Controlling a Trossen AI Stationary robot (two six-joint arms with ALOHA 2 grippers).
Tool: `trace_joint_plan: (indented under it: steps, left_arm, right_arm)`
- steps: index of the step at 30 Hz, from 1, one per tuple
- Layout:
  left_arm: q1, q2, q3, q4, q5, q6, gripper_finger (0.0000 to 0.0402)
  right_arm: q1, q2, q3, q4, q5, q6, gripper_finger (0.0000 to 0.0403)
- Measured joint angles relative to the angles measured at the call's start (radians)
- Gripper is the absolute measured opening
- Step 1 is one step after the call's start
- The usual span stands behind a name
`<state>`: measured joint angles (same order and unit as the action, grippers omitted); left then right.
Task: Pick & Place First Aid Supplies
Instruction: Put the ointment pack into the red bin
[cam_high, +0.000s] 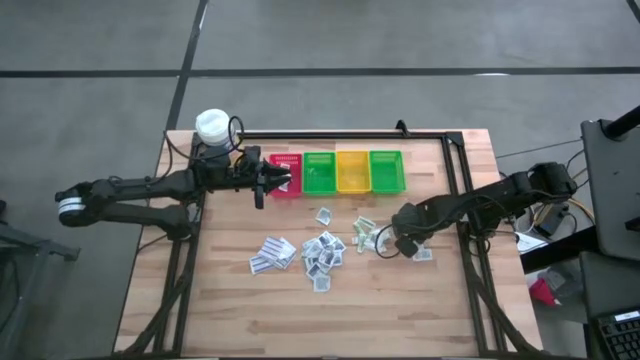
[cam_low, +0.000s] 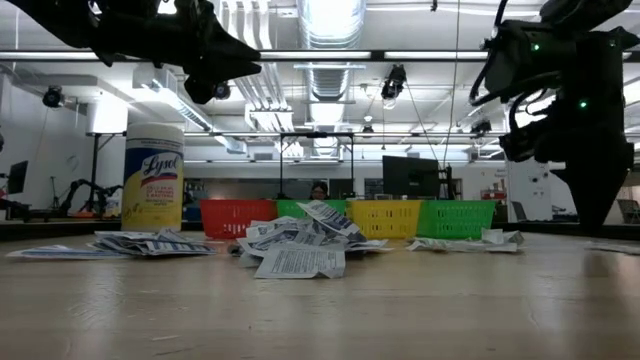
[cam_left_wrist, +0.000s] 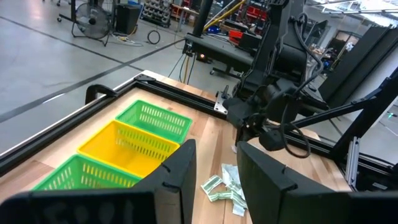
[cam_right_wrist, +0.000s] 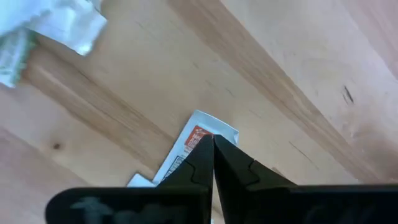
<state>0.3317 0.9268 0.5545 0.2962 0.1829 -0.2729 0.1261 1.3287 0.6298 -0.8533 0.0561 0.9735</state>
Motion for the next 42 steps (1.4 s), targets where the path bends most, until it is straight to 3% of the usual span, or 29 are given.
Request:
trace_joint_plan:
  steps: [12, 30, 37, 42]
  left_arm:
    - [0.0, 0.0, 0.0, 0.0, 0.0, 0.002, 0.011]
    - [-0.001, 0.0, 0.0, 0.002, 0.0, -0.002, 0.011]
    - [-0.001, 0.0, 0.0, 0.002, 0.0, -0.01, 0.011]
    - [-0.001, 0.0, 0.0, 0.003, 0.0, -0.017, 0.011]
  right_arm:
    - [0.0, -0.031, -0.026, -0.007, -0.001, 0.007, 0.0018]
    - [0.0, -0.039, -0.05, -0.01, 0.002, 0.067, 0.015]
    - [-0.001, -0.039, -0.092, 0.053, 0.022, 0.069, 0.0159]
    - [-0.001, -0.046, -0.147, 0.128, 0.018, 0.09, 0.0143]
